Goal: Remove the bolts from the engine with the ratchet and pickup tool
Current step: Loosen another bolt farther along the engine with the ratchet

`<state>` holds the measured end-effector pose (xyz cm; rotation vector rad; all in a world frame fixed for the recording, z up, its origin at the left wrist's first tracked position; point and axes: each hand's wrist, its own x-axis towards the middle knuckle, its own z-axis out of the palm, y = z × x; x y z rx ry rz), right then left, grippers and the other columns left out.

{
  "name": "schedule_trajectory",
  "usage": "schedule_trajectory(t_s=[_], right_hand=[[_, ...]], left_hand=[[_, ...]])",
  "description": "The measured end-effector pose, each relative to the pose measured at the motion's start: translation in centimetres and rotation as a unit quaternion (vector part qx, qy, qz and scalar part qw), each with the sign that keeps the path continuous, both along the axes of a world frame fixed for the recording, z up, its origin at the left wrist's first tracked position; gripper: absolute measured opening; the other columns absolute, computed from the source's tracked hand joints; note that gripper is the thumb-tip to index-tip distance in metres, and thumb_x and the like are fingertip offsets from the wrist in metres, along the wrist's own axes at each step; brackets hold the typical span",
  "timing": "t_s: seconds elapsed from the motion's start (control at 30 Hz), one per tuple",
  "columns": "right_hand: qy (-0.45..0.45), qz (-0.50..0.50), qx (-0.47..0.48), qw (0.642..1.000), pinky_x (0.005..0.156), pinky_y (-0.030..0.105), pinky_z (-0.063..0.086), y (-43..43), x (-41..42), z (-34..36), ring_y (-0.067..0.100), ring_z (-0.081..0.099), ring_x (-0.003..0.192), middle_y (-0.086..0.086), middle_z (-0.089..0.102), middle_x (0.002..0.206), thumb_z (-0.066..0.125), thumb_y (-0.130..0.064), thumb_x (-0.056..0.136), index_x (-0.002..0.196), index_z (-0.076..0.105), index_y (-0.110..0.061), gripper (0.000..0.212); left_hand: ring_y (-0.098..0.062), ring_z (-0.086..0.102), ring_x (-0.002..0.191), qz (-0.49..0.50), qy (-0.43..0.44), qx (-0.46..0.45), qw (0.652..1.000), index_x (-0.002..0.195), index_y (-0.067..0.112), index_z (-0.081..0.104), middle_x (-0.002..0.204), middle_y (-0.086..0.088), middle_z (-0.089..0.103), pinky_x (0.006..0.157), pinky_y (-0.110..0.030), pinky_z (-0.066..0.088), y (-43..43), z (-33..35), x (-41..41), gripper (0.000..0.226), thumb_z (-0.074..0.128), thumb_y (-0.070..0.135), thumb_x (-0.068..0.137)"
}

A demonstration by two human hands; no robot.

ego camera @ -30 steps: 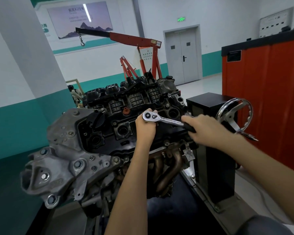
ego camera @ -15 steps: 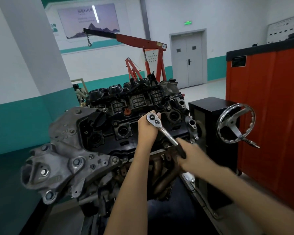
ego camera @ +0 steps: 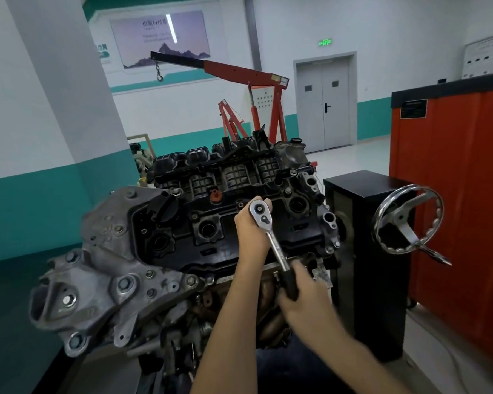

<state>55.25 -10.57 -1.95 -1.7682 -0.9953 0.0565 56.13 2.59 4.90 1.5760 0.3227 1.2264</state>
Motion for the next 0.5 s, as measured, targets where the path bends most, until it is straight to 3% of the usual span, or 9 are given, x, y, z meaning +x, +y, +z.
schedule_trajectory(t_s=[0.07, 0.17, 0.23, 0.3, 0.4, 0.5], right_hand=[[0.067, 0.004, 0.051, 0.996, 0.045, 0.01, 0.039, 1.8, -2.3, -0.5, 0.005, 0.056, 0.054, 0.0, 0.055, 0.065, 0.057, -0.002, 0.081, 0.096, 0.05, -0.023, 0.027], [0.053, 0.02, 0.03, 0.998, 0.05, 0.012, 0.041, 1.4, -1.9, 0.0, 0.011, 0.055, 0.057, 0.004, 0.057, 0.069, 0.056, -0.002, 0.08, 0.099, 0.053, -0.018, 0.025], [-0.03, 0.037, -0.044, 0.998, 0.056, 0.021, 0.045, -0.7, 1.1, 1.2, 0.02, 0.055, 0.061, 0.01, 0.059, 0.073, 0.056, -0.004, 0.08, 0.099, 0.052, -0.019, 0.025], [-0.124, 0.053, -0.116, 0.984, 0.061, 0.032, 0.05, -3.0, 5.3, 3.8, 0.025, 0.059, 0.065, 0.008, 0.06, 0.073, 0.056, -0.003, 0.08, 0.093, 0.051, -0.021, 0.023], [-0.304, 0.006, -0.229, 0.925, 0.054, 0.024, 0.042, -4.6, 10.2, 8.7, 0.015, 0.059, 0.065, -0.005, 0.053, 0.071, 0.059, -0.013, 0.086, 0.102, 0.052, -0.022, 0.021], [-0.388, -0.056, -0.233, 0.89, 0.054, 0.026, 0.031, -3.7, 9.8, 9.6, 0.025, 0.06, 0.073, -0.008, 0.044, 0.068, 0.056, -0.02, 0.085, 0.094, 0.042, -0.027, 0.019]], left_hand=[[0.016, 0.054, 0.061, 0.001, -0.004, 0.006, 1.0, 0.073, 0.034, 0.049, 0.061, 0.025, 0.053, 0.07, -0.01, 0.044, -0.1, -0.2, -0.3, 0.04, 0.04, 0.007, 0.102], [0.009, 0.049, 0.057, -0.012, 0.038, 0.036, 0.999, 0.069, 0.029, 0.044, 0.066, 0.02, 0.045, 0.068, -0.009, 0.041, 0.4, 0.3, -0.5, 0.04, 0.044, 0.004, 0.1], [0.001, 0.036, 0.054, -0.023, 0.083, 0.051, 0.995, 0.062, 0.023, 0.04, 0.058, 0.016, 0.039, 0.06, -0.01, 0.036, 0.8, 0.8, -0.6, 0.041, 0.056, 0.004, 0.095], [-0.002, 0.041, 0.059, -0.029, 0.115, 0.091, 0.989, 0.061, 0.019, 0.048, 0.056, 0.016, 0.047, 0.062, -0.017, 0.037, 0.9, 1.2, -0.8, 0.036, 0.058, 0.004, 0.092], [0.002, 0.044, 0.054, -0.039, 0.143, 0.128, 0.981, 0.062, 0.028, 0.061, 0.054, 0.016, 0.055, 0.056, -0.015, 0.034, 0.9, 1.7, -1.0, 0.043, 0.049, -0.003, 0.088], [-0.001, 0.033, 0.052, -0.035, 0.098, 0.072, 0.992, 0.054, 0.03, 0.045, 0.05, 0.014, 0.043, 0.054, -0.017, 0.029, 0.6, 1.4, -1.4, 0.052, 0.049, -0.004, 0.093]])
